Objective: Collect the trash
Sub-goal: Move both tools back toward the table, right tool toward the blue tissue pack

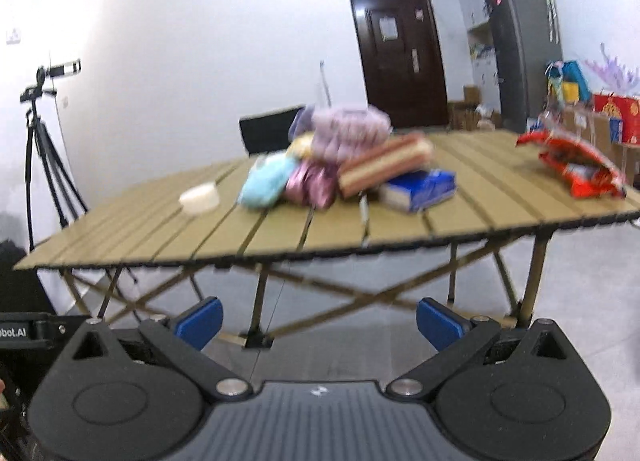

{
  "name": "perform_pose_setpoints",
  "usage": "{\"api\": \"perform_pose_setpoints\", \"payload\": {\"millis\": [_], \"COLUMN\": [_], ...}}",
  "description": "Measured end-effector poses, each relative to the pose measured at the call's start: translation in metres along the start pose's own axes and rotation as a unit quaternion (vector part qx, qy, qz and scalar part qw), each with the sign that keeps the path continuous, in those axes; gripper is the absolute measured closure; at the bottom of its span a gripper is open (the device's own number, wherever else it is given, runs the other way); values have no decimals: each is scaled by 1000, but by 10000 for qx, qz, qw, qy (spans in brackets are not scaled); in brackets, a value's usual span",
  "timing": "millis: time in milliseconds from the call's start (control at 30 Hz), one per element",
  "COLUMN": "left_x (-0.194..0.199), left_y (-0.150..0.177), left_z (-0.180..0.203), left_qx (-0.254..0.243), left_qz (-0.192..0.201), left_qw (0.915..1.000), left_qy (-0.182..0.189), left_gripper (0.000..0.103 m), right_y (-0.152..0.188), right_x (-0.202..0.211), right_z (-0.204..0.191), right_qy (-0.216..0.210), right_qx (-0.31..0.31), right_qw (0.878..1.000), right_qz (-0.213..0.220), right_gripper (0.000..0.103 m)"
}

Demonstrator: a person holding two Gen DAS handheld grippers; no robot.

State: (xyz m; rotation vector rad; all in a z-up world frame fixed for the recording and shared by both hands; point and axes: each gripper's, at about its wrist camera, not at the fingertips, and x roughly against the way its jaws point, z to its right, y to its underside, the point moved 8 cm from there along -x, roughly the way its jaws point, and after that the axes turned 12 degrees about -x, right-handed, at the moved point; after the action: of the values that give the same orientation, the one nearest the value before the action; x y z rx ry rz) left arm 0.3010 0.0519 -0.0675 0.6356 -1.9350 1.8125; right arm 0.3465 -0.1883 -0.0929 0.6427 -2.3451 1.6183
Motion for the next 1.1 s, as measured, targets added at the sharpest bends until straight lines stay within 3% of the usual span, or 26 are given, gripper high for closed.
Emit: {"api": "perform_pose_setpoints", "payload": {"millis": [467, 600, 733, 1100], "left_x": [-32, -45, -59, -99], "left_y": [-51, -63, -76, -99], "left_z": [12, 14, 17, 10], "left_qx": [98, 71, -9, 62], "left_qz": [319, 356, 361, 266], "left_qw": [9994, 9993, 9992, 9990], "left_qy": [0, 69, 148, 342], "left_gripper": [0, 0, 0, 0], "right_y": [-68, -78, -85, -93], "right_x": [-19, -38, -59, -125], "right_z": [21, 23, 29, 53], "right_qy": [-78, -24, 336, 638], "right_qx": [17, 105, 418, 863], "right_qw": [9947, 9956, 9940, 9931], "right_qz": [1025, 929, 956, 476], "right_gripper": [0, 0, 0, 0]}}
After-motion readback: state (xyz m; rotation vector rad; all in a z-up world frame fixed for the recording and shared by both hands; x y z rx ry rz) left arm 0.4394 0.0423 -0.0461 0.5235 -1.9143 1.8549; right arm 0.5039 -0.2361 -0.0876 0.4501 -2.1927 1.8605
